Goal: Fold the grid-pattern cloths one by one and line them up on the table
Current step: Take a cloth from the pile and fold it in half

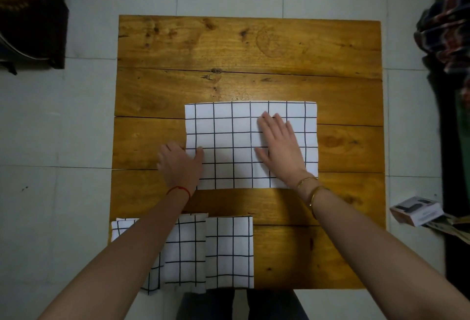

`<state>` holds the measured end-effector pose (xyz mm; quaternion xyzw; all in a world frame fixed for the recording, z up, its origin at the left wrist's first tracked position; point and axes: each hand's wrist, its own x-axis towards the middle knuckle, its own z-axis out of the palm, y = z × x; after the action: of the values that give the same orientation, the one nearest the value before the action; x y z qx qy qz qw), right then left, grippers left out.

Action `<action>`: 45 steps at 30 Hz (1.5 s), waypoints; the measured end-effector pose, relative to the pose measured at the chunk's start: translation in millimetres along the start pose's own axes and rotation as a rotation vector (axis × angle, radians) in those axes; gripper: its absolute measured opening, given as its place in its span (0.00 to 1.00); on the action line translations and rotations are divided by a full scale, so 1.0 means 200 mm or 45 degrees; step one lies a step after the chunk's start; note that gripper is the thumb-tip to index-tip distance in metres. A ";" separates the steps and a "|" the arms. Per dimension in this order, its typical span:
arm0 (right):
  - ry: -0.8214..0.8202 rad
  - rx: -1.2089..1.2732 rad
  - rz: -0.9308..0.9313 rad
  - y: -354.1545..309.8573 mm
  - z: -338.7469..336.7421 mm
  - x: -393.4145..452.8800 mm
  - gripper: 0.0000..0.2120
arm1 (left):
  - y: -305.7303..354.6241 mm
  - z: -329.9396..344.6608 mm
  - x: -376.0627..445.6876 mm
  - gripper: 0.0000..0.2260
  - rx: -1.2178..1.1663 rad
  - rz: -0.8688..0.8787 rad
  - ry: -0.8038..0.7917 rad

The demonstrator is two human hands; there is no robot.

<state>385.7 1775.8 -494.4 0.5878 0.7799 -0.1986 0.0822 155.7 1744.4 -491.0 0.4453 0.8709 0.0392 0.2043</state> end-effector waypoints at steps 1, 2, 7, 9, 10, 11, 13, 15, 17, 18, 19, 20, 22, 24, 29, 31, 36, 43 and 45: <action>-0.035 -0.023 -0.012 -0.02 0.02 -0.01 0.35 | 0.00 0.01 -0.01 0.22 -0.010 -0.029 -0.012; -0.062 -0.039 -0.009 -0.04 0.04 -0.02 0.35 | 0.01 0.01 -0.01 0.22 -0.025 -0.055 -0.026; -0.090 -0.026 0.035 -0.06 0.07 -0.02 0.35 | 0.03 0.02 0.01 0.19 -0.180 -0.236 -0.146; -0.095 -0.035 0.032 -0.06 0.07 -0.01 0.35 | 0.03 0.02 0.02 0.15 -0.327 -0.276 -0.189; -0.095 -0.038 0.032 -0.06 0.07 -0.01 0.35 | 0.03 0.01 0.02 0.13 -0.432 -0.290 -0.181; -0.095 -0.037 0.033 -0.06 0.07 -0.01 0.35 | 0.03 0.00 0.01 0.11 -0.548 -0.307 -0.174; -0.099 -0.034 0.038 -0.06 0.07 -0.01 0.35 | 0.05 -0.04 0.01 0.09 -0.738 -0.335 -0.211; -0.100 -0.048 0.035 -0.06 0.07 -0.01 0.36 | 0.07 -0.06 0.01 0.13 -0.837 -0.351 -0.272; -0.082 -0.074 0.019 -0.07 0.06 -0.01 0.37 | 0.07 -0.10 0.01 0.22 -0.949 -0.329 -0.343; -0.073 -0.088 0.007 -0.08 0.06 0.00 0.37 | 0.09 -0.14 0.01 0.25 -1.004 -0.302 -0.389; -0.069 -0.100 -0.008 -0.08 0.06 0.00 0.38 | 0.09 -0.16 0.01 0.28 -1.041 -0.261 -0.445; -0.072 -0.109 -0.023 -0.09 0.06 0.01 0.38 | 0.10 -0.19 0.01 0.30 -1.054 -0.200 -0.500; -0.085 -0.104 -0.041 -0.11 0.07 0.02 0.39 | 0.13 -0.25 -0.02 0.33 -1.028 -0.026 -0.595; -0.091 -0.091 -0.049 -0.13 0.08 0.04 0.39 | 0.19 -0.30 -0.05 0.33 -0.978 0.138 -0.650; -0.061 -0.059 -0.076 -0.18 0.09 0.06 0.39 | 0.31 -0.31 -0.08 0.29 -0.784 0.407 -0.801; -0.031 -0.019 -0.081 -0.17 0.06 0.06 0.36 | 0.35 -0.26 -0.09 0.32 -0.721 0.471 -0.836; 0.425 0.593 0.216 0.01 -0.01 -0.06 0.16 | 0.49 -0.16 -0.20 0.32 -0.681 0.600 -0.894; 0.325 1.332 0.694 0.22 -0.06 -0.21 0.25 | 0.60 0.06 -0.33 0.36 -0.755 0.547 -0.942; 0.278 1.242 0.702 0.24 -0.04 -0.21 0.25 | 0.59 0.09 -0.34 0.36 -0.747 0.532 -0.967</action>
<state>444.5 1753.0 -483.0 0.7566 0.4197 -0.4450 -0.2309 288.6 1759.2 -455.8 0.5165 0.5803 0.1570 0.6097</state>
